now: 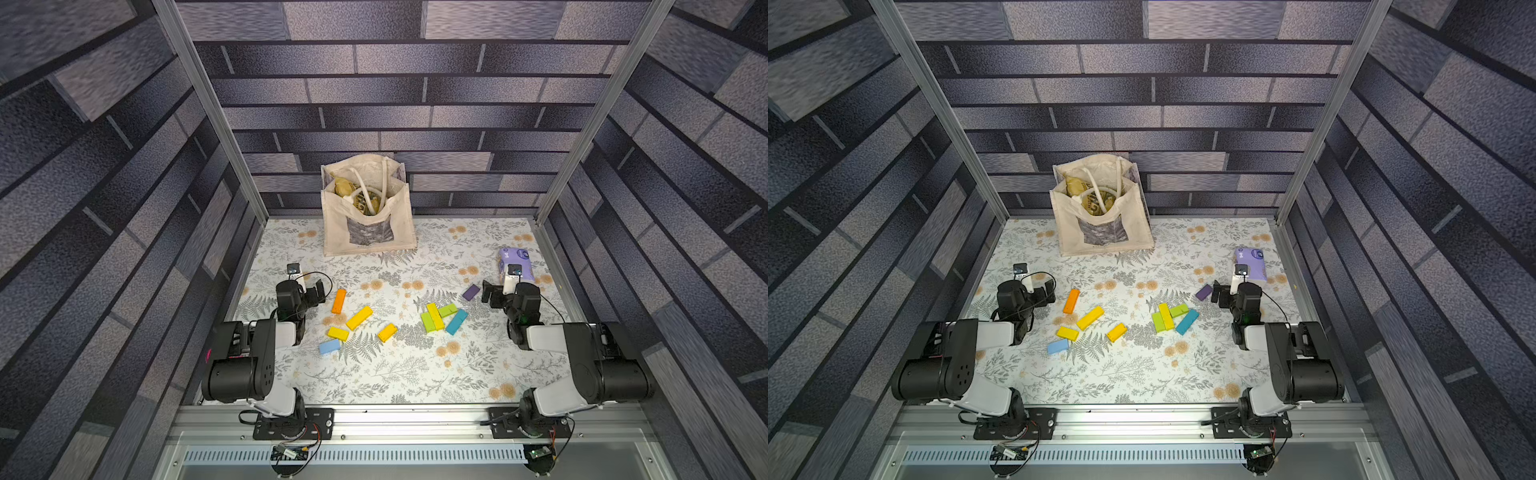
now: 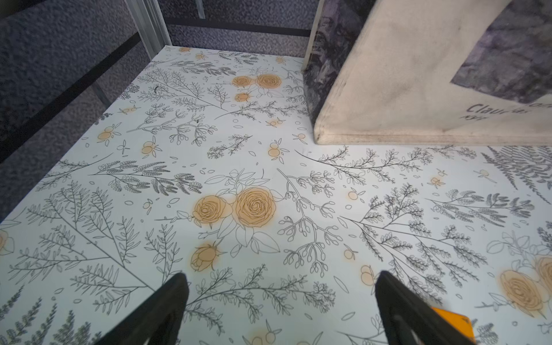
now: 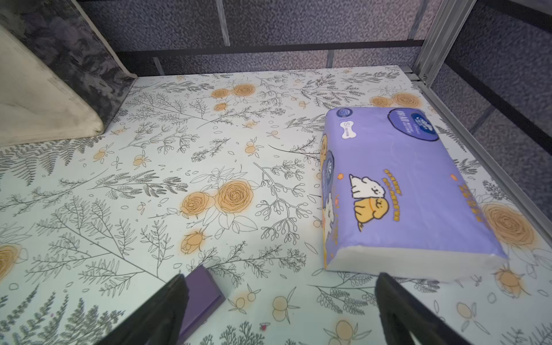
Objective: Assemble the letter p with building blocks
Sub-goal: Pick up the building block from the center of the board.
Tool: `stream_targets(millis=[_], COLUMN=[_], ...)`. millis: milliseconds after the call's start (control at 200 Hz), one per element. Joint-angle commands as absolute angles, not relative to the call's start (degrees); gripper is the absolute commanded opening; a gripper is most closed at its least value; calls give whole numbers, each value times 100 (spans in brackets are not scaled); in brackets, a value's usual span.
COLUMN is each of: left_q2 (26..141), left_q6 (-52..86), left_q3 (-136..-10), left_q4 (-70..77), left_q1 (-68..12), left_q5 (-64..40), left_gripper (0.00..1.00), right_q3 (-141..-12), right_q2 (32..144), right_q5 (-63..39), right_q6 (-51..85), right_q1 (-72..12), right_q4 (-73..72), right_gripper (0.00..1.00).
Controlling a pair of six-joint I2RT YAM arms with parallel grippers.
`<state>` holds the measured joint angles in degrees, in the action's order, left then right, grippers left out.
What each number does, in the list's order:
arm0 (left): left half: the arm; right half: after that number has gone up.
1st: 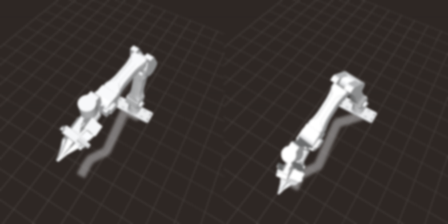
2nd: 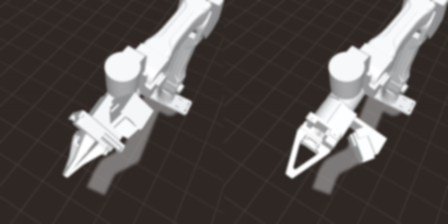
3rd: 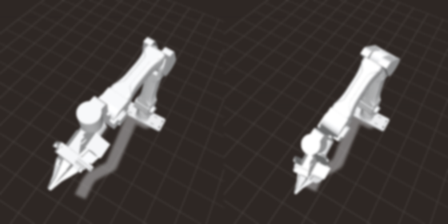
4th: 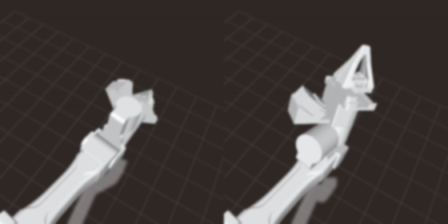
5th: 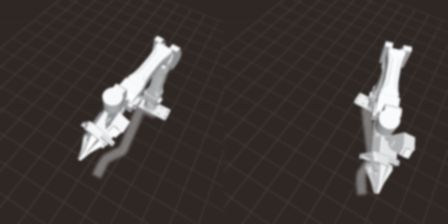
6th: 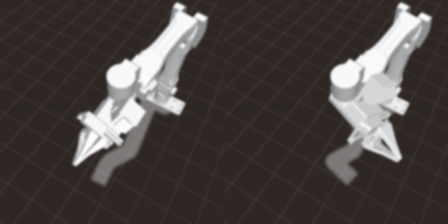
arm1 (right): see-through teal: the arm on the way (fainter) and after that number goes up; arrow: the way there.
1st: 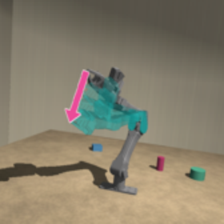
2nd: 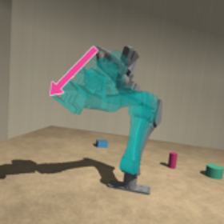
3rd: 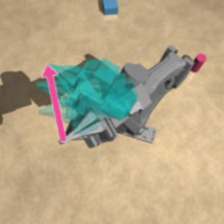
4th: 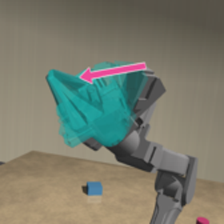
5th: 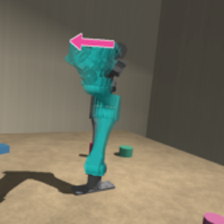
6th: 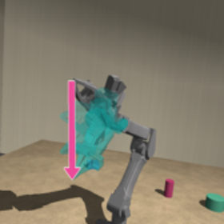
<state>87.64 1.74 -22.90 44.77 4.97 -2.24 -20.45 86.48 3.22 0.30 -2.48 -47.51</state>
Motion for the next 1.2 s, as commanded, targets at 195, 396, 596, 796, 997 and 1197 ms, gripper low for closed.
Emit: stream_targets(millis=[195, 396, 596, 796, 997, 1197], left_q2=[8842, 8834, 8837, 7817, 6652, 7161], left_q6=[289, 293, 273, 51, 883, 1264], left_q3=[-2449, -2445, -2446, -2632, -3286, -4256], left_q4=[4620, 4624, 4624, 3490, 2156, 1419], left_q1=[527, 534, 510, 175, -254, -1425], left_q5=[-324, -329, -297, 215, -239, -151], left_gripper=[100, 100, 100, 100, 100, 100], right_q3=[-2143, -2153, -2170, -2281, -4099, -5690], right_q2=[8723, 8721, 8731, 8329, 7510, 8473], right_q5=[280, 325, 414, 1027, 1536, 8], right_q6=[-31, -18, 17, 255, 983, 1304], right_q1=[-217, -215, -209, -211, -210, -215], right_q4=[-4974, -4970, -4931, -4436, -239, 2412], right_gripper=[100, 100, 100, 99, 97, 94])
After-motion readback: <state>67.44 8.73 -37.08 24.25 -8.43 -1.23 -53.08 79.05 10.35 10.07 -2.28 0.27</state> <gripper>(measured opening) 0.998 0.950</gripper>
